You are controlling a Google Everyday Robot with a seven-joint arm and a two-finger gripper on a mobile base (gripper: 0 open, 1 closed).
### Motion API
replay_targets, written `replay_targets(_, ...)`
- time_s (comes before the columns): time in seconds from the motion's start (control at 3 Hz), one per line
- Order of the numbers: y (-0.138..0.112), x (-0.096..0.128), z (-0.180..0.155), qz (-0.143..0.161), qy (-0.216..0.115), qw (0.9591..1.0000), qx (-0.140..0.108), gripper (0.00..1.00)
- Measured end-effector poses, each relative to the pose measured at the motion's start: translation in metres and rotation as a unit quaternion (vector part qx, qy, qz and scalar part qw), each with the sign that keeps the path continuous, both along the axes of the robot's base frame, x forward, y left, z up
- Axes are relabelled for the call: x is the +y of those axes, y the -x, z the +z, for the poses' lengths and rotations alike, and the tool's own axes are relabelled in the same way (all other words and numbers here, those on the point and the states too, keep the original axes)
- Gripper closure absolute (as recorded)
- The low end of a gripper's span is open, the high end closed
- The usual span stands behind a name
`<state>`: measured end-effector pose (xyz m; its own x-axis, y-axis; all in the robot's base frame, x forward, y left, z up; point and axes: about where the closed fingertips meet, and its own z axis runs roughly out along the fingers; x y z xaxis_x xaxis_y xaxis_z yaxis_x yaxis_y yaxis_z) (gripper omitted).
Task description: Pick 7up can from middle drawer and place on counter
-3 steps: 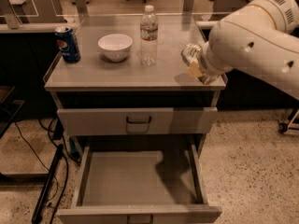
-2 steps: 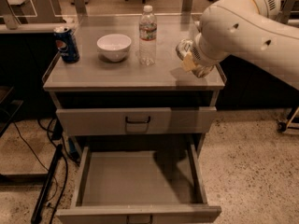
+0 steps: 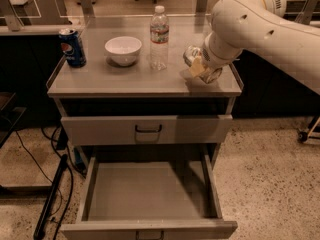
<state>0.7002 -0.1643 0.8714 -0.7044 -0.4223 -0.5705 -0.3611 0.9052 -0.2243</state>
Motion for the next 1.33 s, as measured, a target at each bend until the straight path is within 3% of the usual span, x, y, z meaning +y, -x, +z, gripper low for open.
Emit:
replay_targets(0.33, -0.012, 0.005, -0.021, 0.022, -0.030, 0.9984, 0.043, 1.00)
replay_targets(1.0, -0.014, 0.006, -0.038, 0.035, -0.053, 0.9952, 0.074, 1.00)
replay_targets(1.33, -0.014, 0.006, -0.038, 0.035, -0.053, 0.9952, 0.074, 0.82)
